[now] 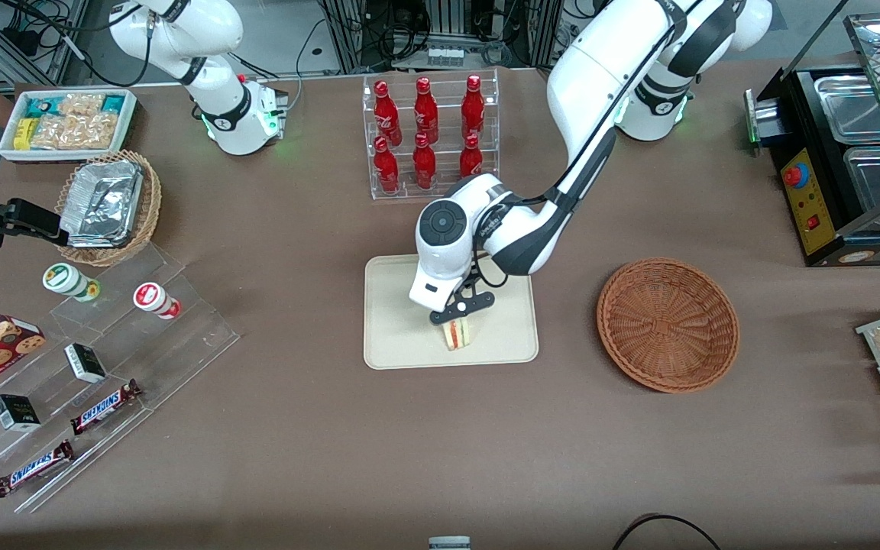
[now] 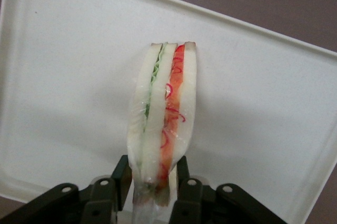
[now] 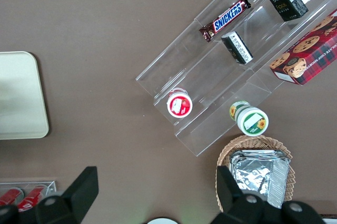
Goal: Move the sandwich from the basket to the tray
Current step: 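Lower the sandwich onto the tray and open the left gripper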
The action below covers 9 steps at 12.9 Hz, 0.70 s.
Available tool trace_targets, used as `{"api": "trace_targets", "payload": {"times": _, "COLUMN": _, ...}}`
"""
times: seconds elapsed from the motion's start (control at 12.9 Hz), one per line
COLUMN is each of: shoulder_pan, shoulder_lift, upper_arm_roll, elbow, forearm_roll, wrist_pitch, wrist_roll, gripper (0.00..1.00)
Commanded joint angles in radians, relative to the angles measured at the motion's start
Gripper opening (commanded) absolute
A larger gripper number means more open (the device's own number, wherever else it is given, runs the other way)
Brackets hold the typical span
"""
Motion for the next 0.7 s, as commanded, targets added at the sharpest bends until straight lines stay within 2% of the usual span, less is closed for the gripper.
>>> {"api": "trace_targets", "payload": {"times": 0.0, "shoulder_pan": -0.011, "shoulder_lift": -0.009, "upper_arm_roll": 0.005, "elbow": 0.129, "forearm_roll": 0.007, "wrist_pitch": -0.163, "wrist_roll": -0.016, "gripper": 1.00}}
{"api": "trace_targets", "payload": {"times": 0.16, "shoulder_pan": -0.011, "shoulder_lift": -0.040, "upper_arm_roll": 0.002, "elbow": 0.160, "forearm_roll": 0.006, "wrist_pitch": -0.230, "wrist_roll": -0.015, "gripper": 1.00}}
{"api": "trace_targets", "payload": {"times": 0.47, "shoulder_pan": -0.008, "shoulder_lift": -0.115, "upper_arm_roll": 0.008, "elbow": 0.161, "forearm_roll": 0.009, "wrist_pitch": -0.258, "wrist_roll": -0.015, "gripper": 1.00}}
{"api": "trace_targets", "payload": {"times": 0.62, "shoulder_pan": 0.043, "shoulder_lift": -0.168, "upper_arm_roll": 0.008, "elbow": 0.151, "forearm_roll": 0.006, "wrist_pitch": -0.273, "wrist_roll": -0.021, "gripper": 1.00}}
